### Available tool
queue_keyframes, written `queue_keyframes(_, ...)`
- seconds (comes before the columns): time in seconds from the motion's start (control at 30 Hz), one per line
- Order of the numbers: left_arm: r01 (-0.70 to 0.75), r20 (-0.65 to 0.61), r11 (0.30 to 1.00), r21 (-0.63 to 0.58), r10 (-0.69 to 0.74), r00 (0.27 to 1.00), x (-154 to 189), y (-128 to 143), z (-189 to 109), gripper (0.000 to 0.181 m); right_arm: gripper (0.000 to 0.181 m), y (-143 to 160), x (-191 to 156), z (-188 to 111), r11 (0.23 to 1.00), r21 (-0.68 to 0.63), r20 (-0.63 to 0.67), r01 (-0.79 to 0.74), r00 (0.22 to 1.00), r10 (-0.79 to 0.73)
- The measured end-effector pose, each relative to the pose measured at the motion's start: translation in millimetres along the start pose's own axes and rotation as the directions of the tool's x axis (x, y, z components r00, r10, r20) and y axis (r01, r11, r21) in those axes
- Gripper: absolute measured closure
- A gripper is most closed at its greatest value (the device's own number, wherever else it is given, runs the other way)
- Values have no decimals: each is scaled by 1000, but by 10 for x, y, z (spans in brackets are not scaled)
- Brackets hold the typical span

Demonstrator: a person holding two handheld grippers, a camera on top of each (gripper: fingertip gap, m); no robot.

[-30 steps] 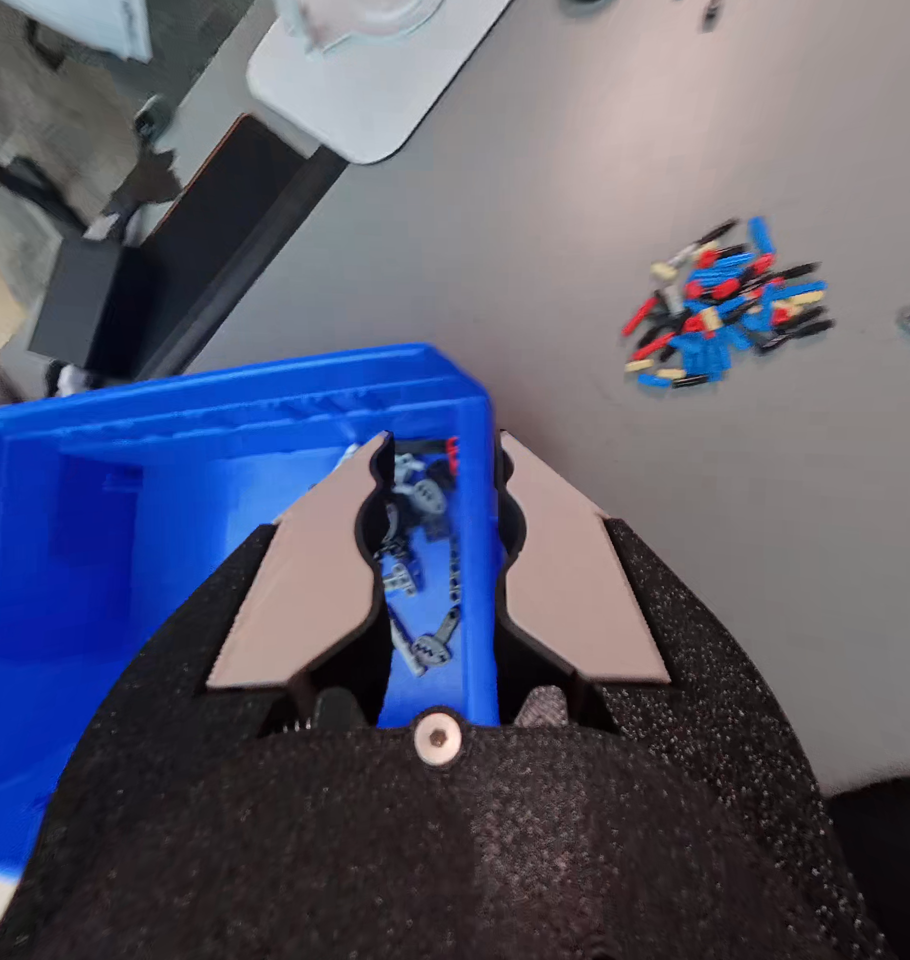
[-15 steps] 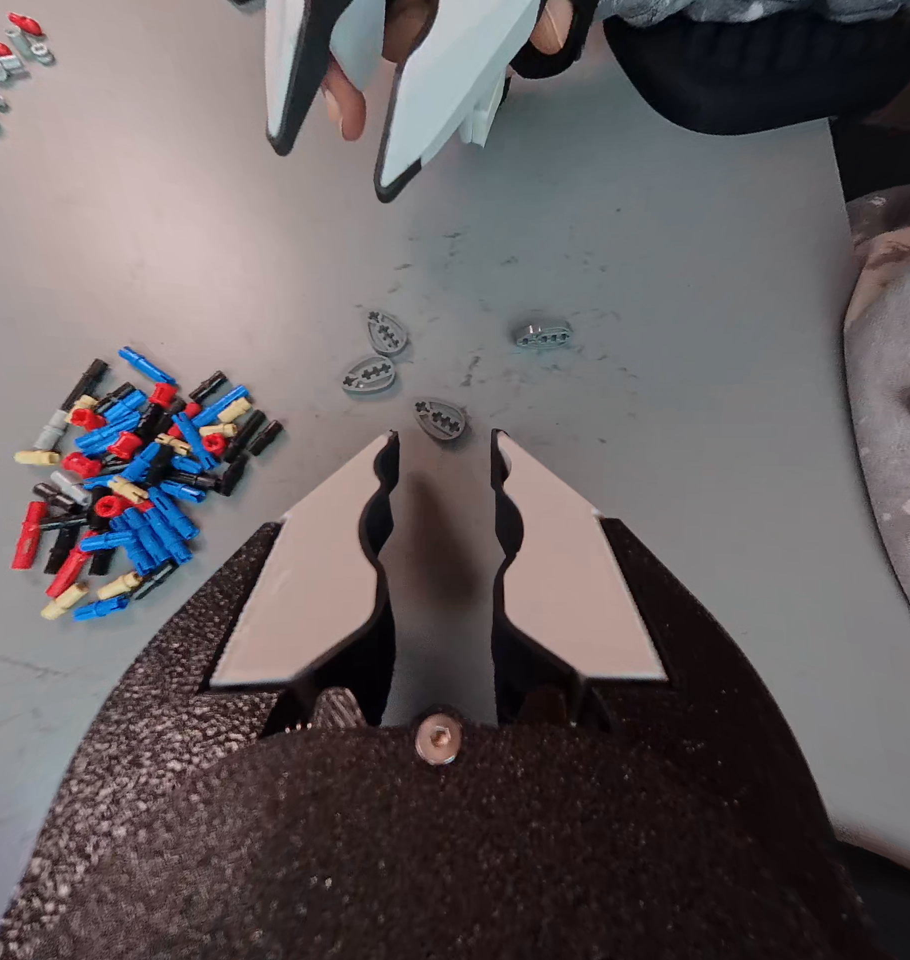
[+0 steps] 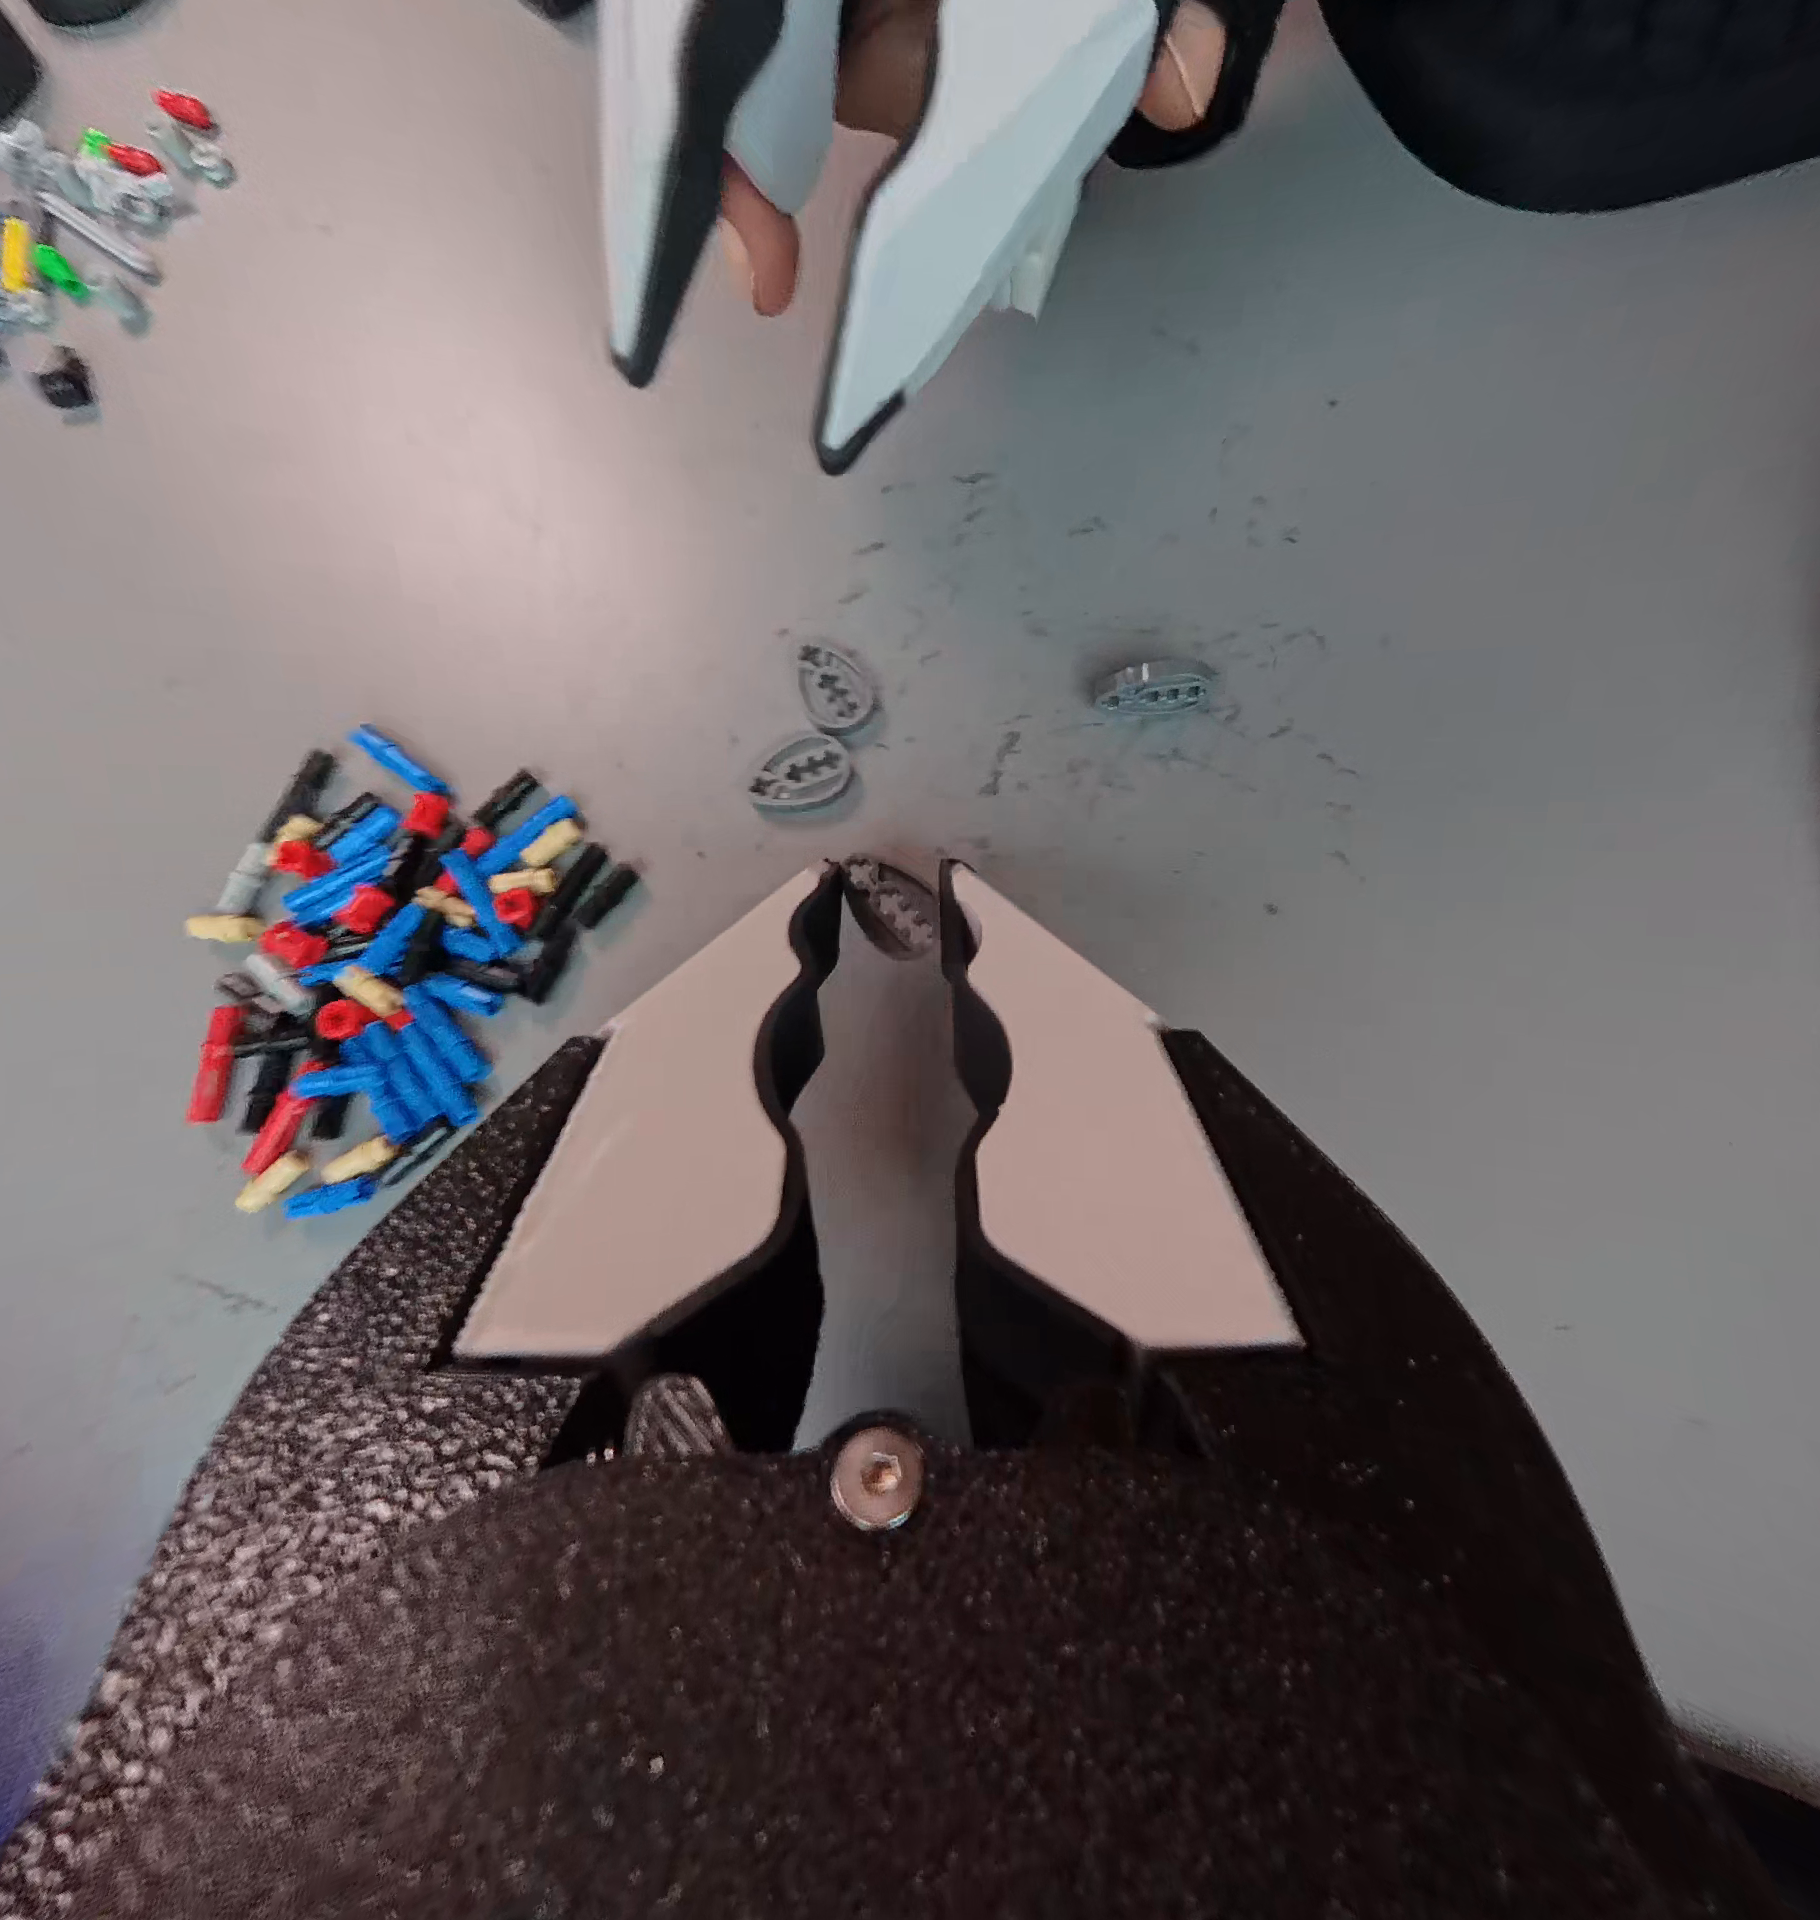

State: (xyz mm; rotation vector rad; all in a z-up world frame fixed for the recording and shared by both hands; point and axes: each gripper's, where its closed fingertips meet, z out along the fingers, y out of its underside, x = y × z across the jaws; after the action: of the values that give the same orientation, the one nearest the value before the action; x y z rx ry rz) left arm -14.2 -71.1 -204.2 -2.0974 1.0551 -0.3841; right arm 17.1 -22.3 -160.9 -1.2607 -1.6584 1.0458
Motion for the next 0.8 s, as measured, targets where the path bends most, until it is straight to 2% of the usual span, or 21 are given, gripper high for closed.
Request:
queue_keyframes(0.03,0,90,1000,25,-2,996,-190,-43,-156,171,154,4,3,-1,1000,-2,-2,0,1000,0)
queue_keyframes(0.13,69,418,991,116,-112,902,-936,-85,-887,173,153,6,7,2,1000,-4,2,-7,1000,7)
queue_keyframes(0.23,186,549,967,176,-253,797,-1345,134,-1404,174,153,6,14,10,1000,-5,4,-7,1000,7)
queue_keyframes(0.33,270,621,946,180,-322,715,-1515,382,-1591,174,153,3,14,6,1000,-3,-1,-2,1000,2)
queue_keyframes(0.4,333,680,933,136,-333,653,-1608,580,-1620,173,153,5,11,6,1000,-4,-3,1,1000,-1)
queue_keyframes(0.5,374,718,922,98,-326,615,-1664,711,-1580,158,153,9,7,9,1000,-8,-3,5,1000,-5)
queue_keyframes(0.6,374,709,923,90,-323,627,-1654,709,-1527,152,153,11,4,6,1000,-9,-5,9,1000,-9)
queue_keyframes(0.67,320,651,941,115,-314,691,-1549,553,-1429,150,153,8,5,3,1000,-7,-5,8,1000,-8)
queue_keyframes(0.73,238,460,957,169,-290,839,-1206,227,-1147,155,153,4,18,-1,1000,-3,-7,3,1000,-3)
queue_keyframes(0.8,172,172,961,218,-211,962,-639,-108,-765,156,153,-2,42,-6,1000,2,-10,-8,1000,8)
